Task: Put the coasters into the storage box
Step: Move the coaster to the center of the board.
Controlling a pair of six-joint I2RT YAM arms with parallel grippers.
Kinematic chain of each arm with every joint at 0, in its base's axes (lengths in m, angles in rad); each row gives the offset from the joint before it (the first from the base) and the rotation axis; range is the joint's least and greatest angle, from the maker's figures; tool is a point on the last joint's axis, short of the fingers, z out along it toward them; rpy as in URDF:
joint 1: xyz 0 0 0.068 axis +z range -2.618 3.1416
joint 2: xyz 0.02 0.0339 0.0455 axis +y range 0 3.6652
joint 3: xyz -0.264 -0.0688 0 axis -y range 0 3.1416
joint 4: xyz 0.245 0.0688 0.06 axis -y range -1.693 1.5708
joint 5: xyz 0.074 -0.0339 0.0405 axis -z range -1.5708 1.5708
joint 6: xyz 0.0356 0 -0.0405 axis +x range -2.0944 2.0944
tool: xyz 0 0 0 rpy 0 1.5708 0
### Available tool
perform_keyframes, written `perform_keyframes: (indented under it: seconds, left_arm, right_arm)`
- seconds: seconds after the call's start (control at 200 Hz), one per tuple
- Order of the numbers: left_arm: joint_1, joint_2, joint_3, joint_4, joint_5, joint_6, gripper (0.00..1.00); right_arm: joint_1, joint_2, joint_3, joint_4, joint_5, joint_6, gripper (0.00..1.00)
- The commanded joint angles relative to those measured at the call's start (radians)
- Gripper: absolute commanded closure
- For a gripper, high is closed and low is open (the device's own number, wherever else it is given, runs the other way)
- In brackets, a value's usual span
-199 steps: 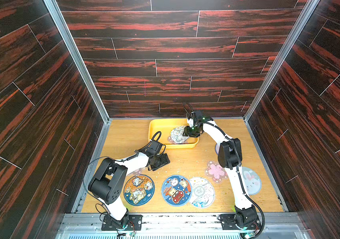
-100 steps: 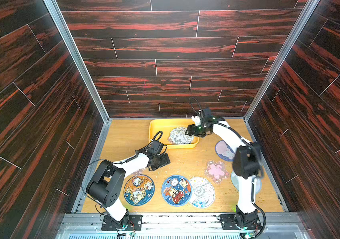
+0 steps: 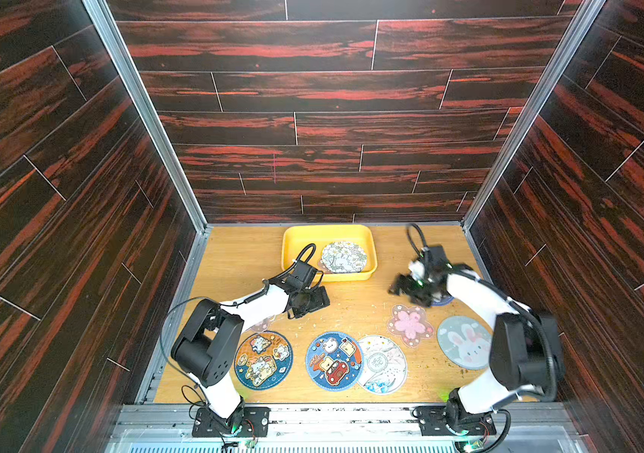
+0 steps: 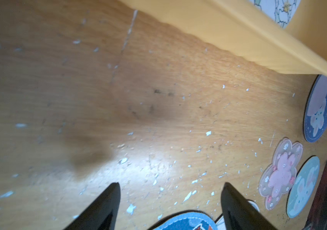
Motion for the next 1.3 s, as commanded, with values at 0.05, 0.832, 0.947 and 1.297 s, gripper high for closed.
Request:
perform_keyframes:
  seconds: [0.05, 0.832, 0.947, 1.297]
  left_arm:
    - [-0.008, 0.014, 0.030, -0.028, 0.009, 0.021, 0.16]
    - [-0.009, -0.001, 0.020, -0.041, 0.006, 0.021, 0.15]
    - [-0.009, 0.008, 0.024, -0.040, 0.011, 0.021, 0.15]
    - [-0.009, 0.023, 0.031, -0.034, 0.022, 0.028, 0.15]
  right_arm:
    - [-0.069, -0.084, -0.120, 0.026, 0.071, 0.064, 0.11]
    - [-0.077, 0.028, -0.213, 0.190, -0.005, 0.083, 0.09]
    - [-0.036, 0.078, -0.177, 0.232, -0.005, 0.110, 0.09]
    - [-0.026, -0.007, -0.089, 0.131, 0.072, 0.053, 0.08]
